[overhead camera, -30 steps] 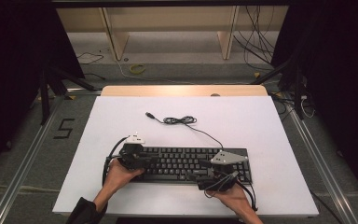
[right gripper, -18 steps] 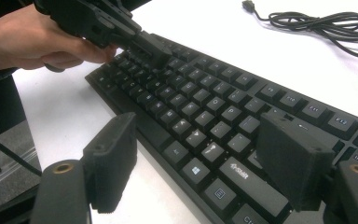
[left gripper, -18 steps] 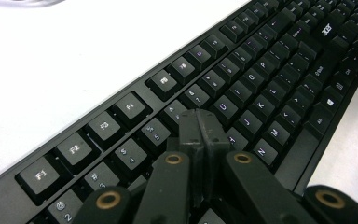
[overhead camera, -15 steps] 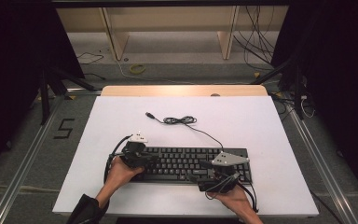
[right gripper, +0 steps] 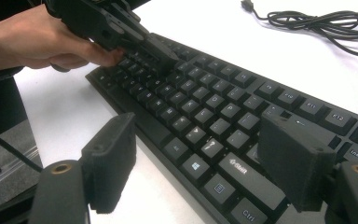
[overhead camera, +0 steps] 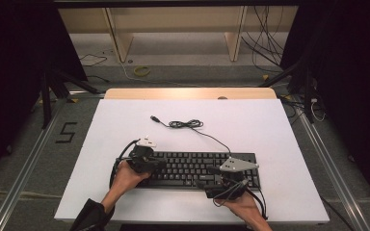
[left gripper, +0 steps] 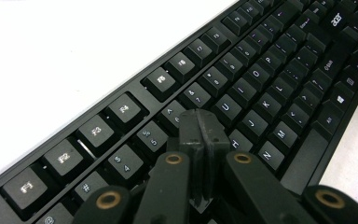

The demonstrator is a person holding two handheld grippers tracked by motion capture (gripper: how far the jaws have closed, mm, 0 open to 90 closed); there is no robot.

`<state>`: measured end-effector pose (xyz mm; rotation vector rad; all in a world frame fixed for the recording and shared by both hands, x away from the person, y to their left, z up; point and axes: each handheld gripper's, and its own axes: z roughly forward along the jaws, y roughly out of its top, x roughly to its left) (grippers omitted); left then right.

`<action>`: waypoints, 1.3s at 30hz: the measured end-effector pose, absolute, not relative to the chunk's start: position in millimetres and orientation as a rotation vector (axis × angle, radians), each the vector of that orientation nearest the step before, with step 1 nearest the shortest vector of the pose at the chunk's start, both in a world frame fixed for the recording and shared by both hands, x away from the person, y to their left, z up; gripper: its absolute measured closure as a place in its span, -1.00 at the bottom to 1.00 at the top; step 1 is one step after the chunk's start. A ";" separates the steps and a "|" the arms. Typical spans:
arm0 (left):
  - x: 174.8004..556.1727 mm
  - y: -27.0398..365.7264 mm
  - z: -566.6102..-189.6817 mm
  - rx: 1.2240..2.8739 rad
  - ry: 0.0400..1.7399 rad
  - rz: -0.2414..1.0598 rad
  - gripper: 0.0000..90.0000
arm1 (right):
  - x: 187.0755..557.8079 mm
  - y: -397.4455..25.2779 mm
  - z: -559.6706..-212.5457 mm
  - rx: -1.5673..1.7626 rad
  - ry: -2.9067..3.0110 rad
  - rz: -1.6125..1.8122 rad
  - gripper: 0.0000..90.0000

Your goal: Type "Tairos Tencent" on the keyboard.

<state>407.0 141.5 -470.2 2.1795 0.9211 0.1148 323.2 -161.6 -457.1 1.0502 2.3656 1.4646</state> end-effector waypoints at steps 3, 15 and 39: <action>407.3 141.1 -471.3 2.177 0.927 0.112 0.98 | 322.9 -161.6 -457.2 1.049 2.367 1.465 -0.35; 406.9 140.9 -474.1 2.180 0.934 0.115 0.98 | 322.0 -163.6 -456.7 1.053 2.361 1.465 -0.35; 398.8 148.7 -456.8 2.053 0.930 0.045 0.20 | 322.6 -168.7 -457.0 1.068 2.344 1.464 -0.35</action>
